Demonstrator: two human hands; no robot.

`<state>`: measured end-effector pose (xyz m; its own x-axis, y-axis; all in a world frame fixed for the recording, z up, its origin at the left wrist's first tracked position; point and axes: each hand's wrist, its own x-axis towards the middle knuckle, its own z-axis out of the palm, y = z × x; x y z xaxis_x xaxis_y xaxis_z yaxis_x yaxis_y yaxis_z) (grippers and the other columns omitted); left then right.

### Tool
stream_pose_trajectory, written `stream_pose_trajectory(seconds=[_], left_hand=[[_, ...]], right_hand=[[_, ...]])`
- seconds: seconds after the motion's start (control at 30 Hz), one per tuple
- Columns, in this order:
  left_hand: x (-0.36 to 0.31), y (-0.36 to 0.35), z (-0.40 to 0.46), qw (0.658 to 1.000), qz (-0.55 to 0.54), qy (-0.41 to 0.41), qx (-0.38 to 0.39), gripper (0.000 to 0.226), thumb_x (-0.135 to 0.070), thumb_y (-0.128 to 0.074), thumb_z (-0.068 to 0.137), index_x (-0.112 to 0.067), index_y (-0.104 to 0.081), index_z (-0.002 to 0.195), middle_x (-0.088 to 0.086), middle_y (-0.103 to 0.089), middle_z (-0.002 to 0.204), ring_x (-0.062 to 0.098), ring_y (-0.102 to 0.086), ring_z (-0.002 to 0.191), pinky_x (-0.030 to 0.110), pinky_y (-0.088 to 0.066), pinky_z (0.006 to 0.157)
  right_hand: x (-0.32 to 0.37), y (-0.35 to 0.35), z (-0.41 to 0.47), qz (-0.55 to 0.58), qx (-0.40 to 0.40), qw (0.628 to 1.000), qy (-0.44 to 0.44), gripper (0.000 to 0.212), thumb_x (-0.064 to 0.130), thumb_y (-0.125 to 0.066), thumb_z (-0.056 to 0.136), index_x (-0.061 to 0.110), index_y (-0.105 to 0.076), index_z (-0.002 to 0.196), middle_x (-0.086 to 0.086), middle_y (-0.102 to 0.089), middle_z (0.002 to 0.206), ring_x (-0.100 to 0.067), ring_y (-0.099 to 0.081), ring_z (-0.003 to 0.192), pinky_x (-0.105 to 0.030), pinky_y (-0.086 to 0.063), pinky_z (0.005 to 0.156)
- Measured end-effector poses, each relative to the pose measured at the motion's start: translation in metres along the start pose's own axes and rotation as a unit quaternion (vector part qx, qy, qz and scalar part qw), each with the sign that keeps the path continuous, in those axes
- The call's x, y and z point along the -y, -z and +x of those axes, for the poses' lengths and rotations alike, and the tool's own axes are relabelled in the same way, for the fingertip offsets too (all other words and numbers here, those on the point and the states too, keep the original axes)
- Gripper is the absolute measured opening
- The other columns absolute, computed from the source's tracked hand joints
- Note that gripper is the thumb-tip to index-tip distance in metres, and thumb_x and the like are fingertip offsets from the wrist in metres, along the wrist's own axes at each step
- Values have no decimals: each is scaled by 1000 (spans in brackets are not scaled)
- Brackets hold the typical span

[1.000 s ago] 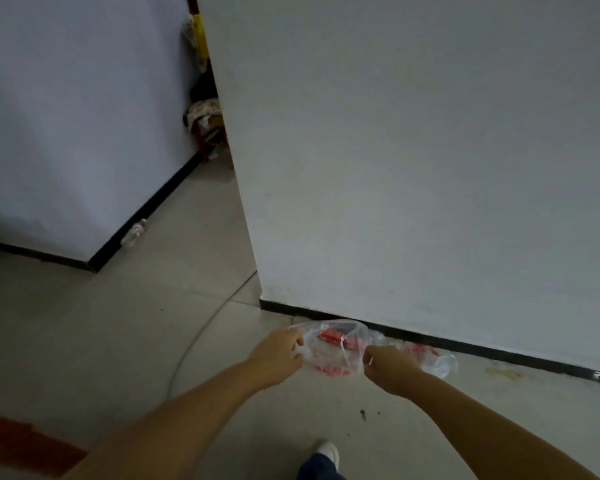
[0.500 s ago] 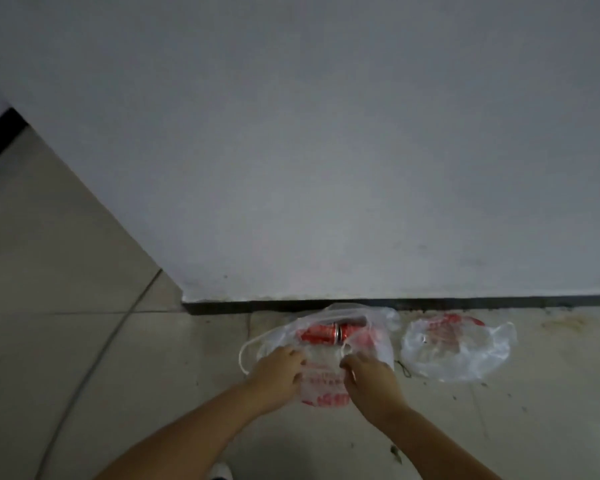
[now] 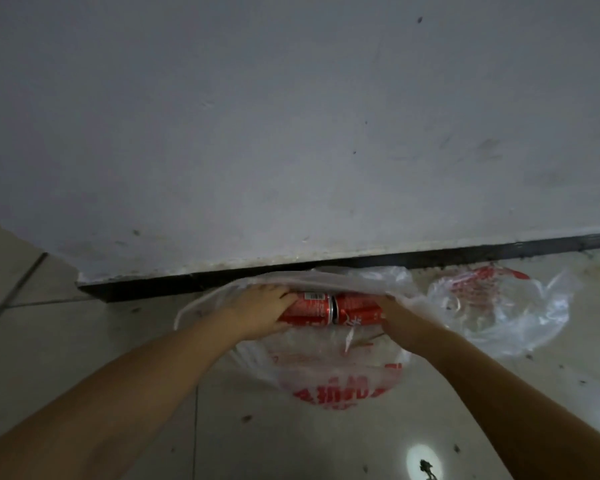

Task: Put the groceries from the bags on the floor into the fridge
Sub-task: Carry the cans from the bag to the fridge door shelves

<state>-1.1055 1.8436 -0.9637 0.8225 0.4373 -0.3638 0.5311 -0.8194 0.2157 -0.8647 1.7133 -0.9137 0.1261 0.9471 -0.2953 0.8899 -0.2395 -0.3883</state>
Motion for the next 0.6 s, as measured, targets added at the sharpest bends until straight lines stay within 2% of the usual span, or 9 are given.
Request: stream_pose_trajectory(seconds=[0.07, 0.1, 0.2, 0.23, 0.3, 0.37, 0.4, 0.47, 0.6], left_hand=[[7, -10, 4, 999, 14, 31, 9, 71, -59, -52, 84, -25, -32, 143, 3, -44, 144, 23, -46, 127, 41, -37, 108], [10, -18, 7, 999, 7, 42, 6, 77, -62, -54, 82, -25, -28, 144, 4, -44, 144, 23, -47, 126, 41, -37, 108], [15, -34, 10, 995, -56, 77, 6, 84, -62, -60, 77, -30, -20, 145, 3, -47, 142, 22, -51, 123, 40, -42, 105], [15, -37, 10, 992, -98, 82, 13, 84, -59, -63, 77, -32, -21, 144, 2, -49, 140, 21, -52, 121, 39, -44, 103], [15, -38, 7, 980, -173, 94, 26, 86, -55, -69, 74, -35, -22, 144, 0, -51, 138, 18, -54, 119, 37, -47, 101], [12, -33, 2, 972, -213, 96, 25, 87, -53, -71, 73, -36, -25, 144, -2, -51, 139, 15, -53, 120, 36, -47, 101], [11, -29, -1, 970, -222, 95, 21, 87, -52, -72, 72, -35, -26, 144, -3, -51, 138, 14, -52, 120, 35, -46, 101], [9, -22, -7, 971, -222, 94, 10, 87, -52, -73, 70, -33, -29, 143, -2, -50, 138, 14, -52, 119, 34, -46, 100], [1, -2, -9, 969, -204, 115, -77, 79, -56, -73, 69, -28, -41, 136, -3, -48, 136, 15, -46, 123, 28, -40, 100]], right_hand=[[-20, -4, 4, 53, 85, 992, -71, 11, 29, -53, 94, 38, -60, 96, 9, -63, 91, -11, -62, 82, -16, -48, 68], [-26, -10, 9, 61, 97, 990, -87, 14, 27, -52, 95, 31, -59, 106, 3, -64, 99, -15, -64, 85, -18, -50, 72], [-25, -22, 24, 129, 3, 982, -135, 20, 31, -59, 92, 12, -59, 96, -10, -64, 81, -10, -65, 57, -20, -49, 48], [-25, -30, 25, 147, -2, 978, -150, 24, 34, -59, 91, 11, -58, 98, -11, -64, 83, -11, -65, 59, -18, -47, 47], [-22, -37, 31, 78, 26, 984, -155, 31, 28, -51, 97, 9, -54, 121, -18, -62, 111, -26, -65, 88, -10, -43, 59], [-25, -41, 36, -32, 92, 989, -114, 39, 13, -41, 100, 5, -39, 138, -21, -47, 135, -37, -51, 115, -6, -40, 70], [-27, -43, 36, -65, 109, 986, -111, 42, 11, -42, 99, 6, -35, 140, -20, -44, 137, -38, -48, 117, -16, -43, 85], [-21, -46, 30, -127, 108, 979, -117, 48, 18, -50, 94, 11, -32, 138, -14, -43, 136, -35, -51, 116, -42, -47, 93], [-7, -64, 36, -222, 55, 973, -28, 69, 32, -61, 86, 17, -26, 144, -6, -35, 148, -26, -37, 135, -39, -35, 109]])
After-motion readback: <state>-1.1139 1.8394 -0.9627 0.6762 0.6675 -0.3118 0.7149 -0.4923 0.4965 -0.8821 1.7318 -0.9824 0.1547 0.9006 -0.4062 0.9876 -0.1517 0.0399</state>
